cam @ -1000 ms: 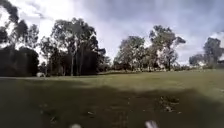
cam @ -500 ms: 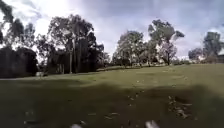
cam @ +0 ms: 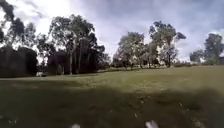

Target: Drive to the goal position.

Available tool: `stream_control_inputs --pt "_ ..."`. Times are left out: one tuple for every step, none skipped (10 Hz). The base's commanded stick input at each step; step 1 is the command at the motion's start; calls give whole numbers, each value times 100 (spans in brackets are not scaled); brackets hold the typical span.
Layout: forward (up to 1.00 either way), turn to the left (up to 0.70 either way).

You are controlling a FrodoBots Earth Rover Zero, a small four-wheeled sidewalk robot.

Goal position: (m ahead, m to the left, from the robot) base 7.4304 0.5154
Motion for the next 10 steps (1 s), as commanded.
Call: stream_control_inputs --pt "70 0" --pt "70 0" --pt "70 0" --pt "70 0" --pt "70 0" --pt "70 0" --pt "70 0" --pt "70 0" --pt "70 0" --pt "70 0"
